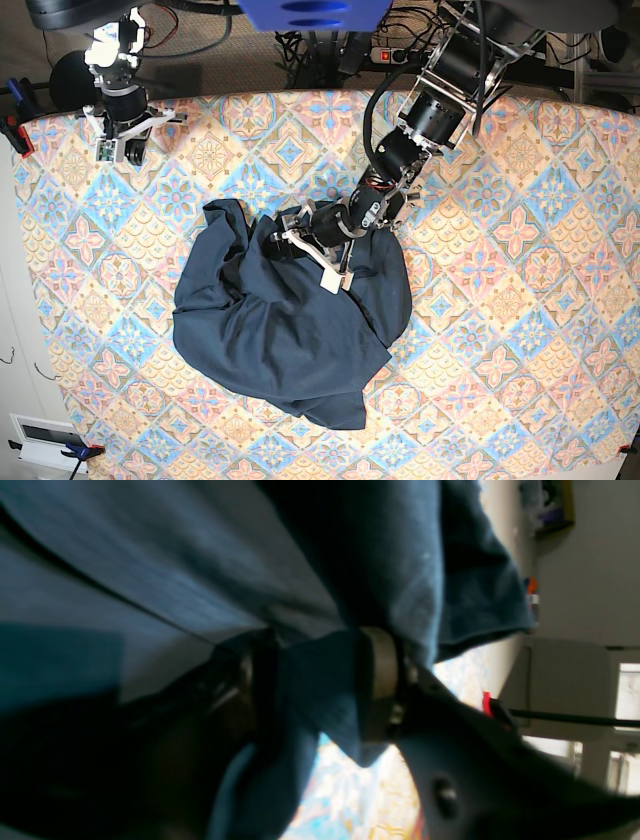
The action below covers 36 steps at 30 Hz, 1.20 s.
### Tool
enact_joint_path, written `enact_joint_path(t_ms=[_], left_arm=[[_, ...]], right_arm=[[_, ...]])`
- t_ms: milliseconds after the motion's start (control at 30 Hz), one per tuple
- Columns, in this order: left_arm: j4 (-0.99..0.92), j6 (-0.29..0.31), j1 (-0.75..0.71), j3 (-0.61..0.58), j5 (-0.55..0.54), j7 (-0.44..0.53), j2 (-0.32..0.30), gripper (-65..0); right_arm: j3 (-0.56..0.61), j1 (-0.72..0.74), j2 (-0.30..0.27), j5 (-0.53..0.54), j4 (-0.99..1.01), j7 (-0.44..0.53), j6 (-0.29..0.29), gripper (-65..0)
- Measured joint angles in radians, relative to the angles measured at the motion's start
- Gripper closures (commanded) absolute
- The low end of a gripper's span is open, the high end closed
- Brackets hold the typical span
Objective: Layout the t-shirt on the table in an organized manner, then fold the t-shirt properly
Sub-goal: 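Grasp the t-shirt fabric with the left gripper and lift it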
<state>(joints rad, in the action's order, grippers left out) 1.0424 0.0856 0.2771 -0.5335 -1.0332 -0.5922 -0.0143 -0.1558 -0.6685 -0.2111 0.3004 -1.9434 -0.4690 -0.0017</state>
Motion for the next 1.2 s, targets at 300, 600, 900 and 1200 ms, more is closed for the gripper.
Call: enact_joint_path(t_ms=[300,600,900,1200], left_arm=[[0.049,0.019,0.024,0.004,0.008,-0.008,-0.006,0.0],[0.361,0.023,-0.148,0.128,-0.003,-0.008,-0.266,0.0],[0.641,0.024,-0.351,0.357,-0.008,-0.002,-0.500,0.0],[0.761,0.030,-0.559,0.667,-0.009,-0.007,-0.601,0.0]], right_arm=[[0.000,-0.003,0.000,0.000,0.000,0.000,0.000,0.0],[0.002,0.003,0.000,0.000,-0.002,-0.001,0.000,0.0],[0.078,0.074,-0.004,0.000,-0.004,-0.005,0.000,0.0],[0.167,0.136,-0.006,0.000,-0.005,-0.069,-0.003,0.0]])
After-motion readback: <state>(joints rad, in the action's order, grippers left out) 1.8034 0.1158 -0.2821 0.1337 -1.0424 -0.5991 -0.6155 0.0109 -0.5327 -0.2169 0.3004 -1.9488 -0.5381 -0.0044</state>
